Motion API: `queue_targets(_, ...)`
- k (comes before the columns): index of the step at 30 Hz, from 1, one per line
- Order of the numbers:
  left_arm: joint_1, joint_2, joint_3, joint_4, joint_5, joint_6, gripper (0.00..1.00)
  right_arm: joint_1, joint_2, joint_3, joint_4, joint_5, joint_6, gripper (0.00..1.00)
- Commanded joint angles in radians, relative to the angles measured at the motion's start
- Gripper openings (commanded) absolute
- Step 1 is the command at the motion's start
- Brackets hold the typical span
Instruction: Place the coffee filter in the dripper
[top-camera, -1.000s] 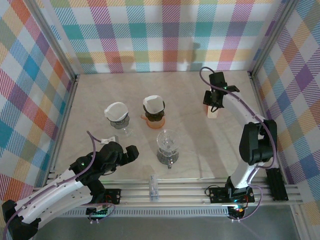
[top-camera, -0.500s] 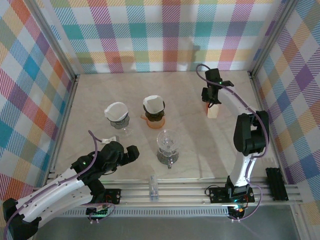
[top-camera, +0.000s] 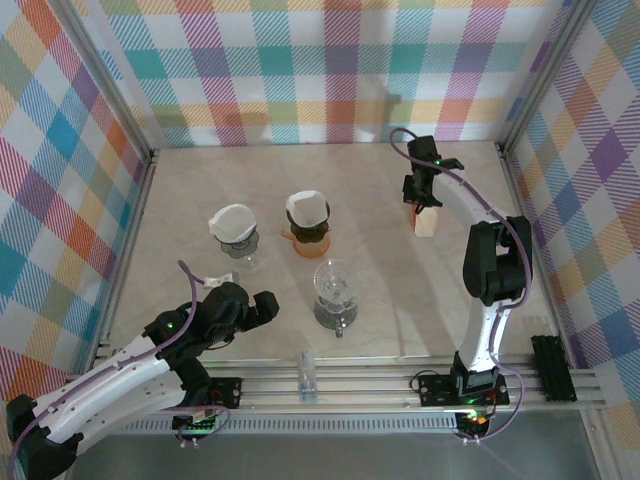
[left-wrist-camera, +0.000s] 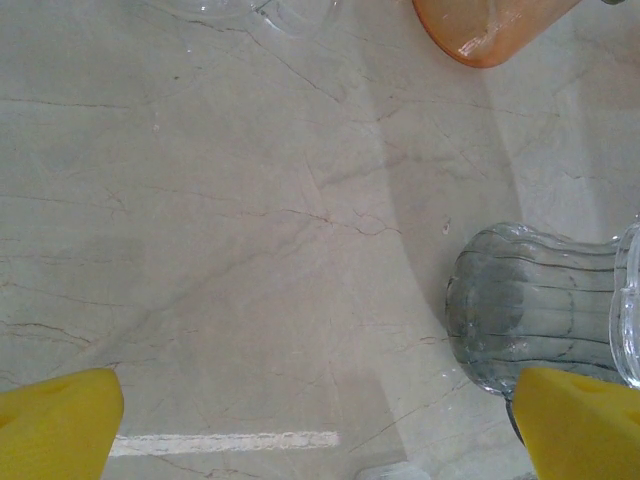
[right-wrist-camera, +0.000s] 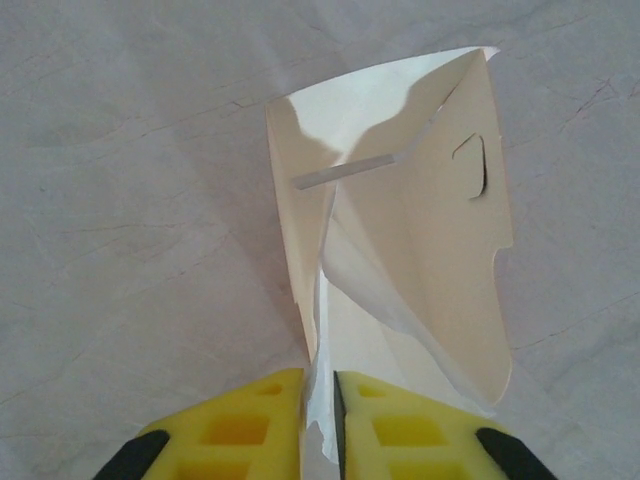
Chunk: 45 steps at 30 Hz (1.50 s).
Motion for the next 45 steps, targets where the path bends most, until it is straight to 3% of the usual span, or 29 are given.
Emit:
queue_targets(1, 0.011, 0.003, 0.004, 0.017, -0.024, 0.014, 1.00, 0.000, -0.009, 0.029, -0.016, 0.018, -0.009, 0.14)
queue_targets(6, 0.010, 0.007, 0.003, 0.022, -0.023, 0.016, 1.00, 0.000, -0.020, 0.026, -0.018, 0.019, -0.016, 0.00)
queue_targets(17, 0.011, 0.002, 0.014, 0.014, -0.021, 0.021, 1.00, 0.006, -0.161, -0.055, -0.002, -0.006, -0.012, 0.00)
queue_targets(26, 0.011, -0.001, 0.036, 0.001, -0.019, 0.031, 1.00, 0.043, -0.422, -0.250, 0.006, -0.085, 0.030, 0.00)
queue_targets(35, 0.011, 0.001, 0.059, -0.030, -0.029, 0.034, 1.00, 0.154, -0.706, -0.394, -0.054, -0.268, 0.041, 0.00)
queue_targets(45, 0.013, 0.002, 0.087, -0.046, -0.037, 0.042, 1.00, 0.358, -0.886, -0.329, -0.253, -0.401, -0.012, 0.00)
